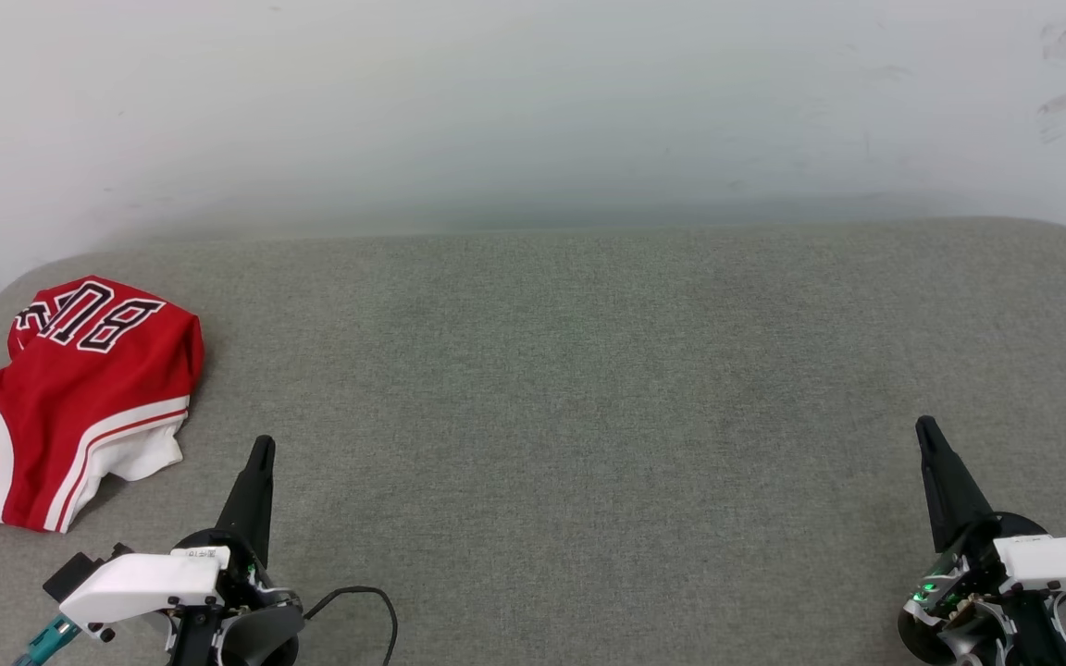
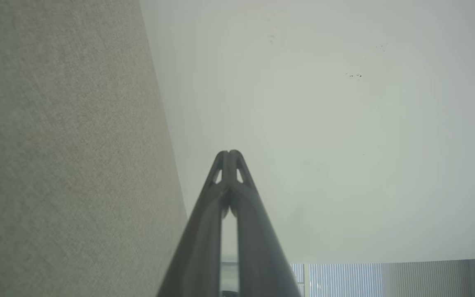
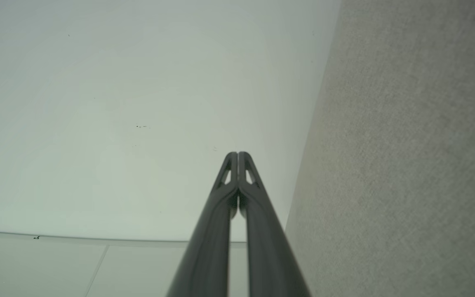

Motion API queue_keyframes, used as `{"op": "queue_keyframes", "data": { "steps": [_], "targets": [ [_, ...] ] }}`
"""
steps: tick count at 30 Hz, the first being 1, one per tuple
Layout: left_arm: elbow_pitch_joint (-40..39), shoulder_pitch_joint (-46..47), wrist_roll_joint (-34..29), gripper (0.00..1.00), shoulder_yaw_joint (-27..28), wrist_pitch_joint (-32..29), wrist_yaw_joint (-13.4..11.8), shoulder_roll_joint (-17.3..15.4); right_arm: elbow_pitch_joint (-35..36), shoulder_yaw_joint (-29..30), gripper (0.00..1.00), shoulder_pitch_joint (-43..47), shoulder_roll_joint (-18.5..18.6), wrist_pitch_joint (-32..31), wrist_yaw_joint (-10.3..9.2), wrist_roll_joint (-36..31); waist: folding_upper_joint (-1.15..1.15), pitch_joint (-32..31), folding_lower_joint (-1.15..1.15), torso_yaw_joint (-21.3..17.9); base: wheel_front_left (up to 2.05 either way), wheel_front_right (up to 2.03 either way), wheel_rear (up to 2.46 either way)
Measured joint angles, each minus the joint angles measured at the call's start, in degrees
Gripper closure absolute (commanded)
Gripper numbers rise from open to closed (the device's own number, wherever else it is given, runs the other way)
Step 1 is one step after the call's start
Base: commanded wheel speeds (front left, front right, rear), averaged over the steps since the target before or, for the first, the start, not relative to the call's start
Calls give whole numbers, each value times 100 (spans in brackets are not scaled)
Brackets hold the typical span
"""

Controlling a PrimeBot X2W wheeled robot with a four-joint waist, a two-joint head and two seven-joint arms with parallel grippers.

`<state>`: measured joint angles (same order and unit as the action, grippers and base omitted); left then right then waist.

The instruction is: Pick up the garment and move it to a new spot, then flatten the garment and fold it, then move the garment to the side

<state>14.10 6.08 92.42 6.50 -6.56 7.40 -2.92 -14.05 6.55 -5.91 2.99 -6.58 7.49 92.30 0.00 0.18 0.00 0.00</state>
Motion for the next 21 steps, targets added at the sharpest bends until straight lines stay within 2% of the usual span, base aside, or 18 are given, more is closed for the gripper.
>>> {"op": "queue_keyframes", "data": {
  "steps": [21],
  "targets": [
    [0,0,0,100,0,0,0,0,0,-1,100,0,0,0,0,0,0,0,0,0,0,0,0]
  ]
}}
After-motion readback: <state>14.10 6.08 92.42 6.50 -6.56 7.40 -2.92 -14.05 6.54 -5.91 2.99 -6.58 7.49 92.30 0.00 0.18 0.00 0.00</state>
